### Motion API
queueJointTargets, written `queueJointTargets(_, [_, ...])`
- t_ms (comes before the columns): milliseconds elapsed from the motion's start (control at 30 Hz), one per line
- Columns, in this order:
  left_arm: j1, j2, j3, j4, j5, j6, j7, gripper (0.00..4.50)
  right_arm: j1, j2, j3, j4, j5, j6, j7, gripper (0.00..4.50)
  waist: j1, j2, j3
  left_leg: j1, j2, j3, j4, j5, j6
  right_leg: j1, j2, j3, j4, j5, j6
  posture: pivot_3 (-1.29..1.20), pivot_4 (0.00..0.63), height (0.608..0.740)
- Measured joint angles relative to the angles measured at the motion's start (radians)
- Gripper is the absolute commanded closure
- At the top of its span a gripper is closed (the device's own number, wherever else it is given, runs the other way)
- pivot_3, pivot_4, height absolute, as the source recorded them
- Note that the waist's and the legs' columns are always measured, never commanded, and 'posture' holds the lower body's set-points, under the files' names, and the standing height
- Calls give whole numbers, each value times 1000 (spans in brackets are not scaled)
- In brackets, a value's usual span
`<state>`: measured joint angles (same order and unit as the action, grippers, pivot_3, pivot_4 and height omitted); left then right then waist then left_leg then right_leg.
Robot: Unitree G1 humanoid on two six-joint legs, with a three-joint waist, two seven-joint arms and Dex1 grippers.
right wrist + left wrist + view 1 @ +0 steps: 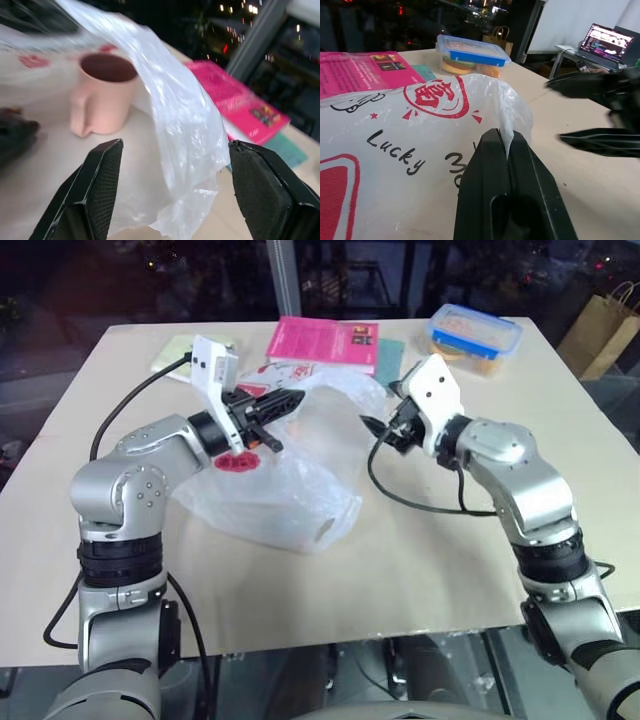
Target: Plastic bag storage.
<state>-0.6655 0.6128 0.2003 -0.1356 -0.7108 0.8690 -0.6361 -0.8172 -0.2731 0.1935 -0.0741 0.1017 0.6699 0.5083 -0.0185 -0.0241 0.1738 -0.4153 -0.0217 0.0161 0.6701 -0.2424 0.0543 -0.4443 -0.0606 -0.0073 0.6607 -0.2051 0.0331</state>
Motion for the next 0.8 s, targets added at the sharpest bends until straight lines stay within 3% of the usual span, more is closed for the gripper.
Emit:
queueJointTargets(67, [-8, -2, -5, -3, -1, 0, -1, 4500, -85, 67, -9, 217, -10, -88, -24, 932, -7, 0, 0, 1, 1, 1, 0, 0, 0, 0, 5, 1, 0, 0, 0, 0, 150, 740])
queueJointTargets(100, [-13, -2, -5, -10, -11, 4, -3, 4500, -146, 107, -10, 409, -21, -186, -46, 1355, -10, 0, 0, 0, 1, 1, 0, 0, 0, 0, 5, 1, 0, 0, 0, 0, 150, 740])
queueJointTargets(133, [-14, -2, -5, -11, -14, 6, -4, 4500, -154, 111, -11, 436, -23, -199, -51, 1488, -9, 0, 0, 0, 1, 0, 0, 0, 0, 0, 5, 1, 0, 0, 0, 0, 150, 740])
queueJointTargets(167, [-13, 1, 11, -14, -61, 43, -16, 3992, -174, 119, -15, 528, -30, -255, -62, 1795, -6, 0, 0, -1, 1, 0, -1, 0, 0, 0, 5, 1, 0, 0, 0, 0, 150, 740])
queueJointTargets(200, [-11, 1, 31, -20, -109, 79, -27, 3867, -181, 117, -26, 584, -32, -287, -66, 1987, -4, 0, 0, -2, 1, -1, -1, 0, 0, 0, 4, 2, -1, 0, 0, 0, 150, 740])
queueJointTargets(300, [-4, 29, 87, -60, -238, 169, -41, 2501, -194, 97, -55, 663, -29, -337, -45, 3376, -2, 0, 0, -5, 1, -1, -1, -1, 1, -3, 3, 2, -5, 0, 0, 0, 150, 740])
queueJointTargets(367, [12, 96, 118, -97, -348, 255, -68, 1573, -208, 84, -63, 681, -27, -362, -23, 4383, -9, 0, 0, -6, 1, -1, -2, -1, 1, -4, 0, 2, -6, 0, 0, 0, 150, 740])
queueJointTargets(400, [31, 144, 136, -114, -434, 319, -95, 1200, -214, 81, -63, 684, -27, -370, -11, 4500, -17, 0, 0, -6, 1, -1, -3, -1, 1, -4, 0, 2, -6, 0, 0, 0, 150, 740])
queueJointTargets(433, [85, 255, 154, -140, -568, 419, -172, 768, -218, 80, -63, 683, -25, -376, 2, 4500, -32, -1, 1, -6, 2, -1, -3, -1, 1, -4, 1, 3, -6, 0, 0, 0, 150, 740])
queueJointTargets(467, [96, 280, 156, -149, -594, 444, -191, 260, -217, 73, -64, 684, -25, -376, 5, 4500, -34, 0, 1, -5, 2, -1, -3, -1, 1, -4, 2, 4, -6, 0, 0, 0, 150, 740])
queueJointTargets(533, [183, 398, 186, -200, -716, 536, -300, 80, -216, 61, -73, 687, -26, -376, 14, 4500, -37, 1, 1, -3, 2, -1, -4, -1, 1, -3, 1, 4, -6, 0, 0, 0, 150, 740])
queueJointTargets(567, [211, 413, 191, -219, -737, 544, -317, 80, -217, 59, -75, 687, -26, -375, 15, 4500, -37, 1, 2, -1, 1, -1, -4, -1, 1, -2, 0, 4, -5, 0, 0, 0, 150, 740])
queueJointTargets(700, [365, 445, 156, -363, -624, 450, -389, 80, -216, 66, -74, 683, -28, -366, 21, 4500, -28, 1, 2, 0, 1, 0, -3, -1, 0, 0, 0, 4, -4, 0, 0, 0, 150, 740])
queueJointTargets(800, [459, 446, 48, -465, -411, 259, -434, 80, -205, 62, -75, 648, -30, -342, 21, 4500, -19, 2, 2, 1, 1, 0, -3, 0, 0, 0, -1, 5, -3, -1, -3, 0, 150, 740])
